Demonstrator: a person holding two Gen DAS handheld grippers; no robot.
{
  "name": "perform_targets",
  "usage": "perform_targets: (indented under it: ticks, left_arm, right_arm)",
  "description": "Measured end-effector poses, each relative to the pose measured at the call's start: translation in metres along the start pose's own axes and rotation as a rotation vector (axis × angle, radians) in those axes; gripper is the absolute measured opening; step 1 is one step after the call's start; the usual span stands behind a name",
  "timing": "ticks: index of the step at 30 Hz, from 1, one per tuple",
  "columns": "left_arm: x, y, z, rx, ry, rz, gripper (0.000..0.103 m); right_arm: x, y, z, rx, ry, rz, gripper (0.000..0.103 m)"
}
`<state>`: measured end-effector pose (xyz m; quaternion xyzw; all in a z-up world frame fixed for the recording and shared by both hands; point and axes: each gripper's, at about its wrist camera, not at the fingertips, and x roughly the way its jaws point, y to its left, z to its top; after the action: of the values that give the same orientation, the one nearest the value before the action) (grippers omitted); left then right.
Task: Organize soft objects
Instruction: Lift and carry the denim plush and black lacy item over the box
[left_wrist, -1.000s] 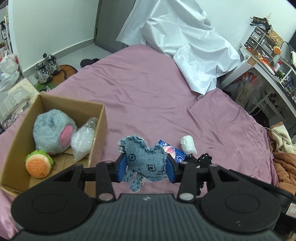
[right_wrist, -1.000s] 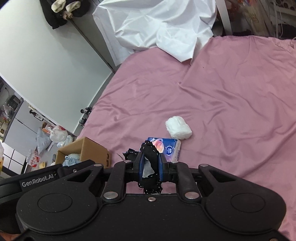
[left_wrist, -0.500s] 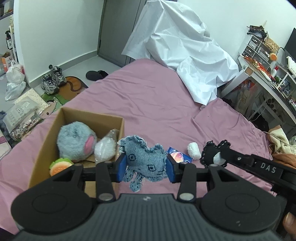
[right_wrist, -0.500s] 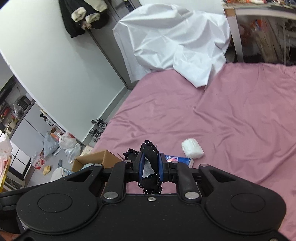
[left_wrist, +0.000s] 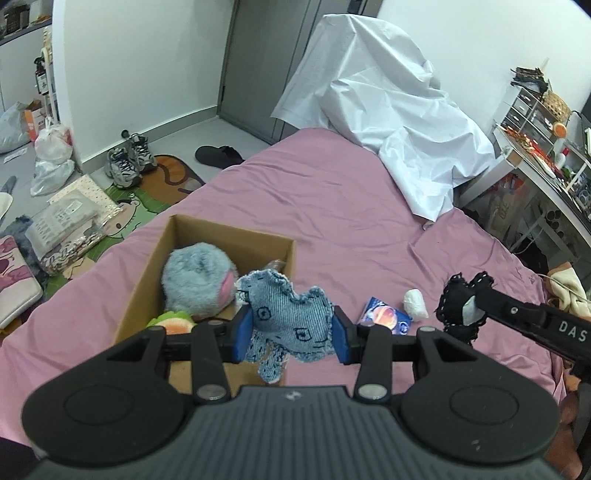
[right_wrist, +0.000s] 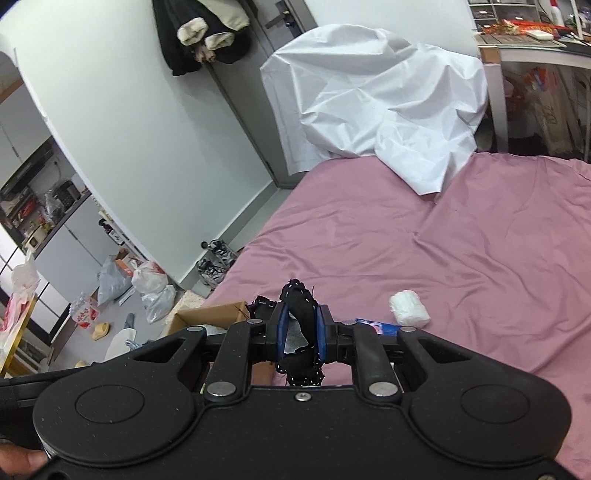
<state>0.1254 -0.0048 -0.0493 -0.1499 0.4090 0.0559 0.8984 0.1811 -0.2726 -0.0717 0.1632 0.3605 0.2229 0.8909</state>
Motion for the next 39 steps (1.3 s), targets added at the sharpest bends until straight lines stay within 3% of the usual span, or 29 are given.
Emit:
perform_targets:
  ticks: [27, 31, 39]
  left_arm:
    - [0.028, 0.092, -0.019, -0.162, 0.048, 0.087, 0.045]
    - [0.034, 0.097, -0.021, -0.159, 0.054, 0.103, 0.050]
    - [0.040, 0.105, -0.020, -0.184, 0.071, 0.101, 0.070]
  right_arm:
    - [0.033, 0.066, -0.031, -0.139, 0.053, 0.049, 0.017]
    - [0.041, 0.077, -0.037, -0.155, 0.069, 0.060, 0.017]
    - [0.057, 0.095, -0.047, -0.187, 0.107, 0.089, 0.017]
